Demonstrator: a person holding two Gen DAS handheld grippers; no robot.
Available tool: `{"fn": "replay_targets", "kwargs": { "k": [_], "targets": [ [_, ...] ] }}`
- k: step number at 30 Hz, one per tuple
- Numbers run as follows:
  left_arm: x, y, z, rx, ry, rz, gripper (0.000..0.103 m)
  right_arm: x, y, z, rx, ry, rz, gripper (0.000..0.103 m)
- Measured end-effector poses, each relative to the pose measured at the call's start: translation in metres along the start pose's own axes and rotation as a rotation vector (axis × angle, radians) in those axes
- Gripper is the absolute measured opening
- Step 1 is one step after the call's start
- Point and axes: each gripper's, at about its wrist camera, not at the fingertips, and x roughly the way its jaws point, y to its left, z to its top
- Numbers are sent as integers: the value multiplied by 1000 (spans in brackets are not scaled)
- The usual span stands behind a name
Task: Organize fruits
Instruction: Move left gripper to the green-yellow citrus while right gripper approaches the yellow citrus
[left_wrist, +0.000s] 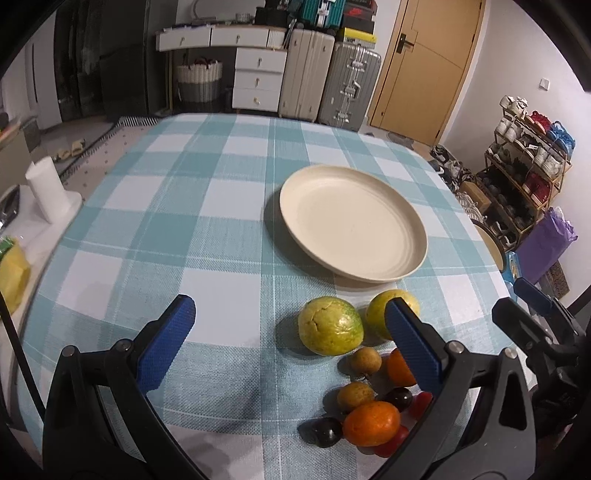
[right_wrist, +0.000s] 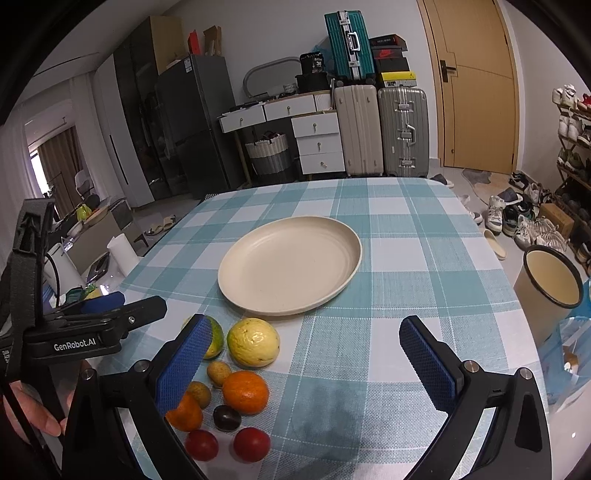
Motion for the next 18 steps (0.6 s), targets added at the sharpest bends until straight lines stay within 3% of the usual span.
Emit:
{"fn": "replay_targets", "kwargs": {
  "k": [5, 11, 14, 18],
  "targets": [
    [30, 3, -3, -10, 83, -71, 100, 13, -4, 0, 8, 27, 1, 103],
    [60, 6, -5, -38, 146, -127, 91, 28, -10, 1, 11, 52, -1, 103],
    [68, 8, -7, -59, 164, -161, 84, 34, -13, 1, 19, 68, 4, 103],
    [75, 11, -6, -84, 184, -234, 68, 40, -17, 0, 30, 82, 8, 103]
  ]
}}
